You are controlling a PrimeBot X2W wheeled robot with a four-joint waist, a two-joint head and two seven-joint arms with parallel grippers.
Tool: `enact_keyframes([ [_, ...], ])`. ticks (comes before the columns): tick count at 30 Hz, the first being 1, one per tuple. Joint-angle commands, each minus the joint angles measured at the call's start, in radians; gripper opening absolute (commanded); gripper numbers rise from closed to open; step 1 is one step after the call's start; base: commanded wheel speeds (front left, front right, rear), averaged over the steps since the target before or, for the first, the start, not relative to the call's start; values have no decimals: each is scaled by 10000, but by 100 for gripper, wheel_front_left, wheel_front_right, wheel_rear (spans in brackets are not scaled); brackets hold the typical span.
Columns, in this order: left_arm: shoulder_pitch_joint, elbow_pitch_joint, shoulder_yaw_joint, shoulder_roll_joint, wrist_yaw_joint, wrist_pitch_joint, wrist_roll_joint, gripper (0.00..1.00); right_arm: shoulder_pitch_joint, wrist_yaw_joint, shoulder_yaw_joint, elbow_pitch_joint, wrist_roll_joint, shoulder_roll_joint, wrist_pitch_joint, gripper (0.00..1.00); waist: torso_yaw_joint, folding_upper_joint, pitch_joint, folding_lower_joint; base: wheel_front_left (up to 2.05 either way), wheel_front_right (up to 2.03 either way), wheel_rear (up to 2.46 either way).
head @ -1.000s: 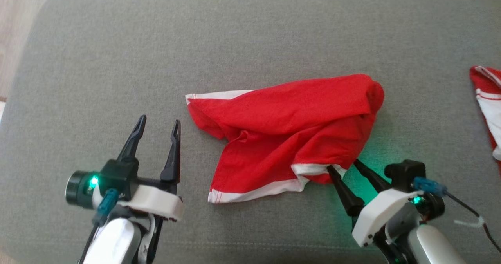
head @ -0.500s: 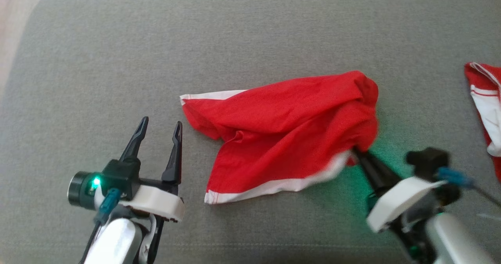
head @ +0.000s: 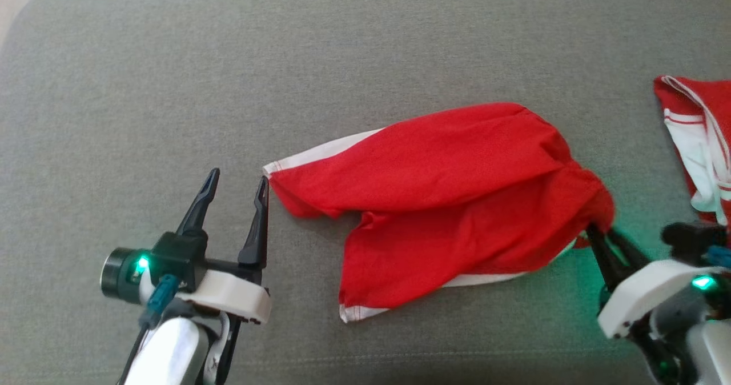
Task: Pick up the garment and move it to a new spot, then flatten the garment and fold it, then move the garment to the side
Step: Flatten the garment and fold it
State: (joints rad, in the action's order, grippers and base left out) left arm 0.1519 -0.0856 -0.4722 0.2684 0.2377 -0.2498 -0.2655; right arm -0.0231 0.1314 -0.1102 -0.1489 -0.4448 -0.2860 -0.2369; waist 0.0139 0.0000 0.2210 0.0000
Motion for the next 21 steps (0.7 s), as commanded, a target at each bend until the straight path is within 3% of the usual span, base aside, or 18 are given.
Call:
enact_keyframes([
  [1,416,345,431,82,12,-119,89,100,127,-7,157,404,134,-66,213,100,-52,0,-20,0,0,0,0],
  [10,69,512,762,74,371,-119,293,100,900,-7,1334,2439,1488,536,1289,100,-311,0,-394,0,0,0,0],
  [15,-260,729,949,31,642,-120,455,100,865,-7,1121,3640,2089,960,2148,100,-340,0,-786,0,0,0,0],
  [21,-858,984,1062,35,860,-120,510,100,1165,-7,726,4133,2291,1398,2277,100,-313,0,-1261,0,0,0,0],
])
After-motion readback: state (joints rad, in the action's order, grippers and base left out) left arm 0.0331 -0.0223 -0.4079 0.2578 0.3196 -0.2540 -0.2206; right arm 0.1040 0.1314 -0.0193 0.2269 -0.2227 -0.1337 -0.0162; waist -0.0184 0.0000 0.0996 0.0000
